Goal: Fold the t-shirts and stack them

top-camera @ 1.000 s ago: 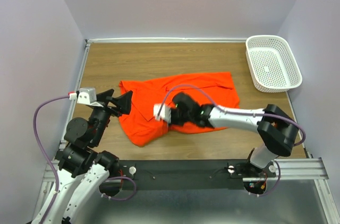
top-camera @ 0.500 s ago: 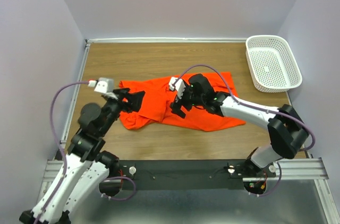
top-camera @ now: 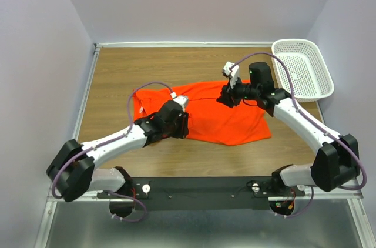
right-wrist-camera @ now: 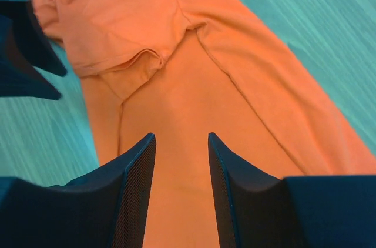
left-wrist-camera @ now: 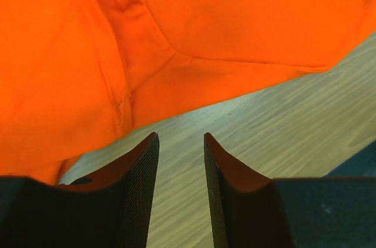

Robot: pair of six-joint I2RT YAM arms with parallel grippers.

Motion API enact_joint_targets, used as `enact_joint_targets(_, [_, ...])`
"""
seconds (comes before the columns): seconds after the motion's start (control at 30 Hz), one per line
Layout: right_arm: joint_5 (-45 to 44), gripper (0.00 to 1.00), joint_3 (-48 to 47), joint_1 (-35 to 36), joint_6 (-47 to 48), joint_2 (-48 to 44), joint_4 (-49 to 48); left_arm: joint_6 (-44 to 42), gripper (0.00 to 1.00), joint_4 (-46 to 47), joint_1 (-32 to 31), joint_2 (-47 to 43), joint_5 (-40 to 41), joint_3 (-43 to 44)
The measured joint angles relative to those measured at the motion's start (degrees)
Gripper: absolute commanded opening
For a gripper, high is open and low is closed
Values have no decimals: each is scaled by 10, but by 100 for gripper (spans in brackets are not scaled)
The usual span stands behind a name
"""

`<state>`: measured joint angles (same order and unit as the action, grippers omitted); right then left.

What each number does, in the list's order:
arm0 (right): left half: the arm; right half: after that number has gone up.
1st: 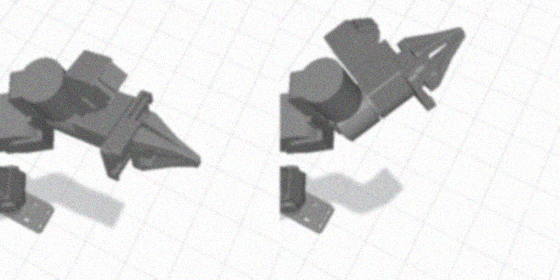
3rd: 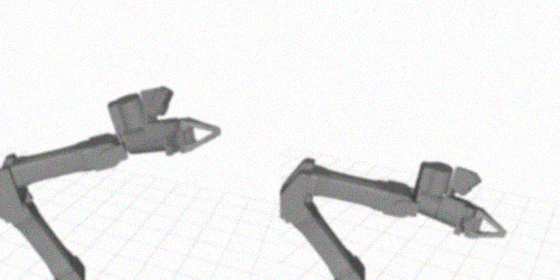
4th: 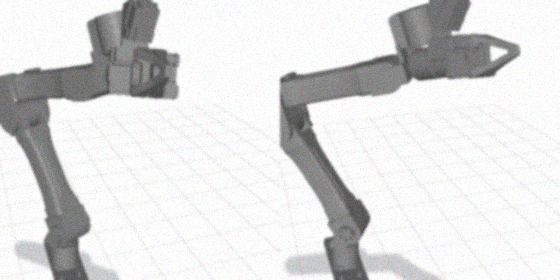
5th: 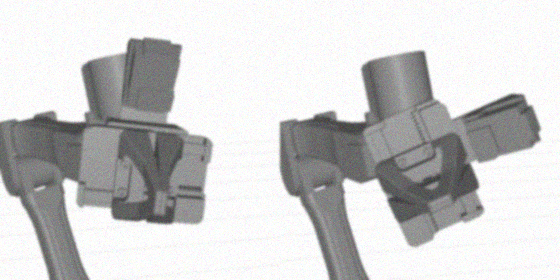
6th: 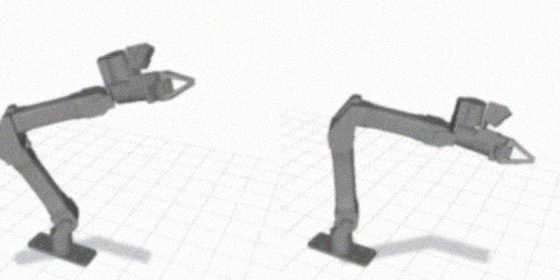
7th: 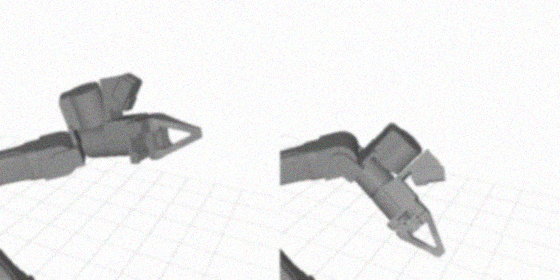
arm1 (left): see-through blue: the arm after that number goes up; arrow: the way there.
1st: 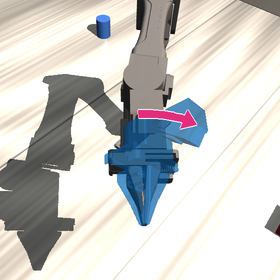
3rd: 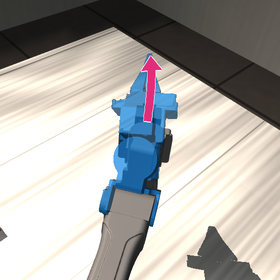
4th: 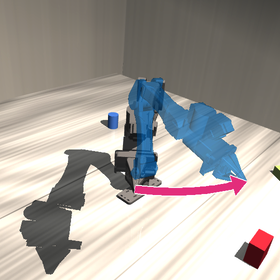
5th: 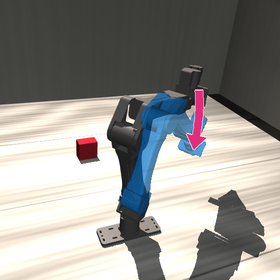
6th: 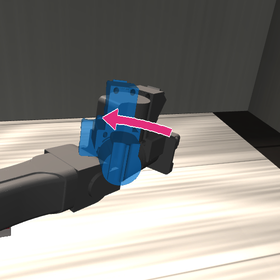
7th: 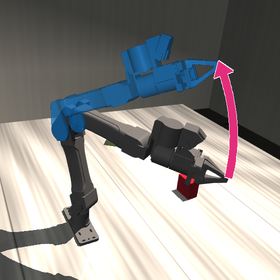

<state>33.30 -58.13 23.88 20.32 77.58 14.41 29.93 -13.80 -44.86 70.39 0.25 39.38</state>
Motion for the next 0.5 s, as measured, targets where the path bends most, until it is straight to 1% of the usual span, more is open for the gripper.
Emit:
enact_joint_targets(0.23, [24, 50, 0, -6, -15, -2, 23, 0, 44, -37, -63, 129, 98, 87])
enact_joint_targets(0.5, [31, 52, 0, -13, -19, -2, 24, -1, 43, -74, -71, 185, 170, 123])
